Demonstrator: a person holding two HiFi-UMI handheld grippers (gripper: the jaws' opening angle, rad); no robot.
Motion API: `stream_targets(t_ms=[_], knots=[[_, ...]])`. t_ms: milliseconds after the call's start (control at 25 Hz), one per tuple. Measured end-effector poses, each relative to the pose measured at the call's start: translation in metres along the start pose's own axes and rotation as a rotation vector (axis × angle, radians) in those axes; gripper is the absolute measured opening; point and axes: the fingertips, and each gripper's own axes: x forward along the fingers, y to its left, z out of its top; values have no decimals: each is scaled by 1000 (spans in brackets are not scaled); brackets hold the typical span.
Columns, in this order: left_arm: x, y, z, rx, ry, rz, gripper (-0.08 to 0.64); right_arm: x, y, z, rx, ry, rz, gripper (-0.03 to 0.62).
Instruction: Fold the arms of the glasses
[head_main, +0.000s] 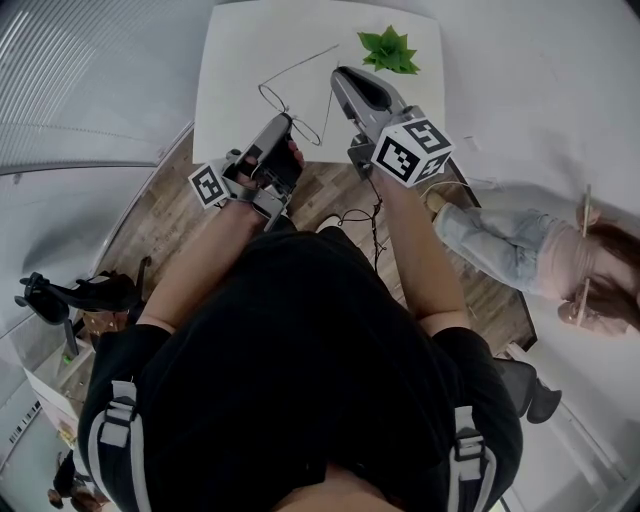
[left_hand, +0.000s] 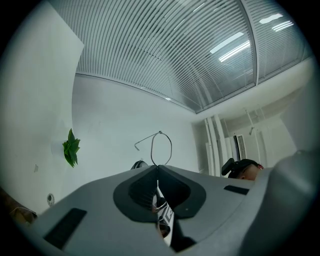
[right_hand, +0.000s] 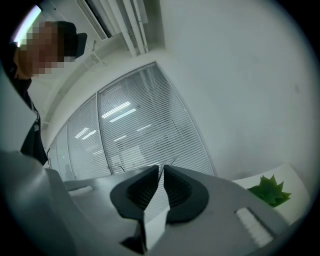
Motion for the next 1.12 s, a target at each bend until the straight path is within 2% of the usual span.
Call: stream_targets(t_ms=[680,1120], knots=[[4,-5,-9,-15,20,-18,14,10,19,1,-19,21,73,24],[3,-7,-9,-39,49,-33,14,23,38,-1,-17,67,170,20]])
